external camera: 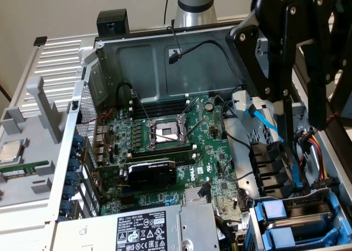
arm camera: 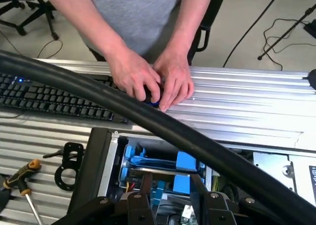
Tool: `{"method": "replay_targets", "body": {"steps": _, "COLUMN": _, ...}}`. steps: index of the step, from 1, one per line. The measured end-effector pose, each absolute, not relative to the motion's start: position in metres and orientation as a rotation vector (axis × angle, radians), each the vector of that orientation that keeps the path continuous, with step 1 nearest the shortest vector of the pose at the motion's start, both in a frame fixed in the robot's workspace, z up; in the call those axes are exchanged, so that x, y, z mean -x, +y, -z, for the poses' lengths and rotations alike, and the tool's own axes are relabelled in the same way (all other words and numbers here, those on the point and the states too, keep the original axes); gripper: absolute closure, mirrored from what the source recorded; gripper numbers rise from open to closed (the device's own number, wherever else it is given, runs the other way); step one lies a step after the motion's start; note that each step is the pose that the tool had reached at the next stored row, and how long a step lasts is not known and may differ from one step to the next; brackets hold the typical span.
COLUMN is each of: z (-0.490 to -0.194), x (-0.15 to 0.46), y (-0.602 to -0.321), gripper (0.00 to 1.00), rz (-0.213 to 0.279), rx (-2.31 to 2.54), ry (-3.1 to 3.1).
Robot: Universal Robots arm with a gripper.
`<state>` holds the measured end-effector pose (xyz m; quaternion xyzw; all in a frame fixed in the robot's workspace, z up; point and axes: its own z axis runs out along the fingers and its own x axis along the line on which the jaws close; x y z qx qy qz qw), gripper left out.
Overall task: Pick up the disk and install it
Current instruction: 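Insert the first disk wire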
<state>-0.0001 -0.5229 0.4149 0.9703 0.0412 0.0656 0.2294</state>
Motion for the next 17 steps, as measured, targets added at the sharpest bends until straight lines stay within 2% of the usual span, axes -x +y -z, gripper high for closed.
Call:
{"method": "replay_targets", "body": {"steps": 4, "z": -0.4149, "x": 0.0002, "y": -0.5229, "gripper": 0.57, "rz": -0.169, "rx": -2.670, "ry": 0.049}}
{"method": "replay_targets", "body": {"steps": 17, "z": -0.4147, "x": -0.0038, "y": -0.5231, "gripper": 0.57, "rz": -0.200, "rx": -2.667, "ry": -0.074}}
